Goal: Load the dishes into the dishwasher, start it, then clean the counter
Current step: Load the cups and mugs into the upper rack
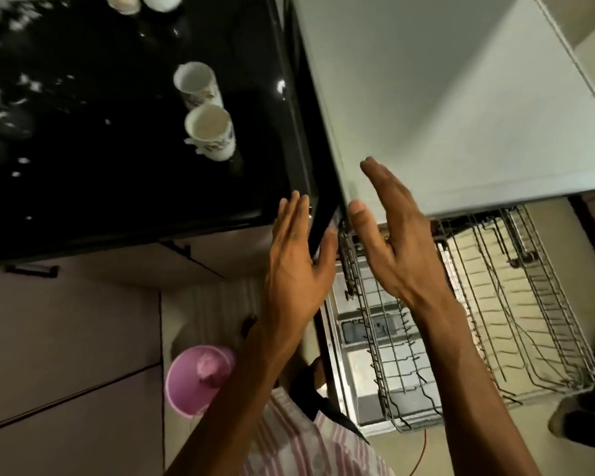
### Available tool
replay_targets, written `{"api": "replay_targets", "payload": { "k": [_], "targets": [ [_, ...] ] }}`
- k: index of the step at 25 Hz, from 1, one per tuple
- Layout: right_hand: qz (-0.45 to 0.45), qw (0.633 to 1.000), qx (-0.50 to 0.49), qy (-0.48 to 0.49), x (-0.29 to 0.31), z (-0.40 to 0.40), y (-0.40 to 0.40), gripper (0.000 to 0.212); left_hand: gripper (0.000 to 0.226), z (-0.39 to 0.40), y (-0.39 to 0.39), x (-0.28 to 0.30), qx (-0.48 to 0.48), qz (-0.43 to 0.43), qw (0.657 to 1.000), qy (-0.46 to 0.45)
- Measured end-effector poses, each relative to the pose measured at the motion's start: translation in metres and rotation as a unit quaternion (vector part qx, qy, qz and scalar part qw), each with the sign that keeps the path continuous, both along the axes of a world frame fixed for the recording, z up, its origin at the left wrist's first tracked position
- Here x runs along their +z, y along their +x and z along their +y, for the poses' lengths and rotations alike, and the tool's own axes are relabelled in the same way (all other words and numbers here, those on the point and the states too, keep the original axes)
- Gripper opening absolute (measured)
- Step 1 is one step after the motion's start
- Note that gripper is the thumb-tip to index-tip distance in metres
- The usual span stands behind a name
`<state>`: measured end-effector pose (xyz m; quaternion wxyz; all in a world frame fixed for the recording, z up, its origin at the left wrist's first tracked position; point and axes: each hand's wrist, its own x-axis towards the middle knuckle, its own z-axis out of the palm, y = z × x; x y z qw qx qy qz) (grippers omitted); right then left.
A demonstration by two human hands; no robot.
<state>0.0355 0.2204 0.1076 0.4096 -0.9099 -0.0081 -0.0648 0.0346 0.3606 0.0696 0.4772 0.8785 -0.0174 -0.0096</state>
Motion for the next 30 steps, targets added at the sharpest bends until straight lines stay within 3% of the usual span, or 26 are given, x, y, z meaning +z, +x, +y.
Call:
{"api": "replay_targets", "payload": {
  "k": [9,18,26,30],
  "targets": [
    [-0.016,0.996,0.092,-0.004,0.02,0.086,0.049,0.06,0.064,0.09,0.045,0.031,0.113,-0.086,0.99,0.012],
    [0.019,0.997,0.072,0.017,0.01,0.141,0.095,0.058,0.059,0.149,0.088,0.037,0.109,-0.037,0.993,0.01],
    [0.088,0.995,0.041,0.012,-0.031,0.158,0.158,0.083,0.057,0.16,0.112,0.025,0.103,0.021,0.994,0.006],
    [0.097,0.993,0.066,0.02,-0.044,0.161,0.186,0.082,0.055,0.162,0.125,0.022,0.11,0.03,0.993,0.001]
  ]
}}
